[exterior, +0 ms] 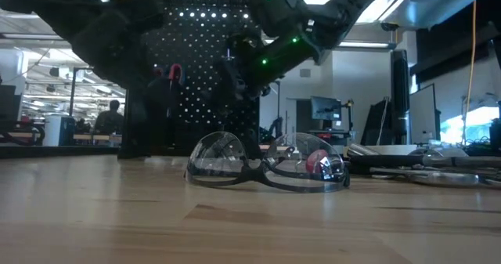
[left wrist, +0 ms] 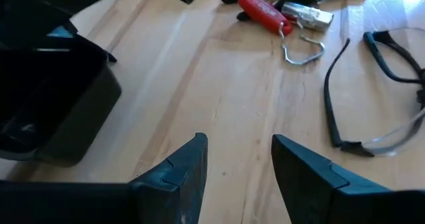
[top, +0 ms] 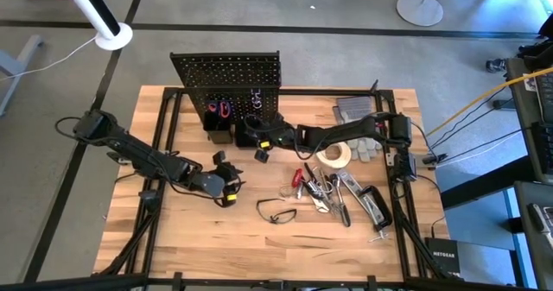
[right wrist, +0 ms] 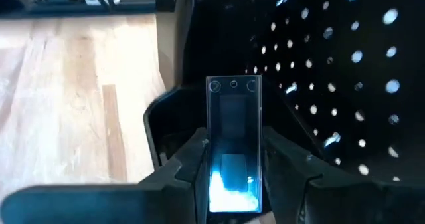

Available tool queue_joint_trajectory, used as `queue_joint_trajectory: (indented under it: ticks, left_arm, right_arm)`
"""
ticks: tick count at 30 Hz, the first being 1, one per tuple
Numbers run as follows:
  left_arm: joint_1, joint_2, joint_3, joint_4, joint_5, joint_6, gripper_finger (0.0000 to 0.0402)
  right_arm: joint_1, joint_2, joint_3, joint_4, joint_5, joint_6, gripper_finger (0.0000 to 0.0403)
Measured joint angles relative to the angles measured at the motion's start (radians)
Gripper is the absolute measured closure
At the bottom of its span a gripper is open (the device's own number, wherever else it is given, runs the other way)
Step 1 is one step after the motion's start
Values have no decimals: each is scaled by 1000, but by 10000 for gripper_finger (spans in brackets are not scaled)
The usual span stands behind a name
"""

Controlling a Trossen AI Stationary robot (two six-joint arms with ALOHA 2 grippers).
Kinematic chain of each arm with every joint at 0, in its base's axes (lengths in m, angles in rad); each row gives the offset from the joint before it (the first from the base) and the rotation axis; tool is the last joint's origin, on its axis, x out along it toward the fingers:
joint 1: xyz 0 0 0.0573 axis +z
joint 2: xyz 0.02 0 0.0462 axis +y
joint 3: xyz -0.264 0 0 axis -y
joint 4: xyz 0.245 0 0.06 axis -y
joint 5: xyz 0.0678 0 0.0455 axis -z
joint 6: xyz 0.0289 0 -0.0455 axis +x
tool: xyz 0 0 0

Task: Hang tools onto peg board
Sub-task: Put the cuvette into the right pegboard organizer bin, then put the socket wrench into the right pegboard organizer bin

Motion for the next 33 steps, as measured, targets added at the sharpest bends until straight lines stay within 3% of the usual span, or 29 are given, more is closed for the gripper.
queue_joint_trajectory:
  ticks: [6,16,21,25,33]
  left_arm:
    - [1,0,0,4,1,8,247]
    - [1,0,0,6,1,0,247]
    - [1,0,0,4,1,0,247]
    - [1,0,0,6,1,-4,247]
    - [1,0,0,13,0,-1,247]
  right_arm:
    - [-2,10,0,-1,-18,2,286]
    - [-2,32,0,-5,-50,3,198]
    - [13,-36,0,-58,-86,-6,179]
    - [59,-152,0,-205,-87,-10,182]
    - [226,-372,1,-679,-88,54,193]
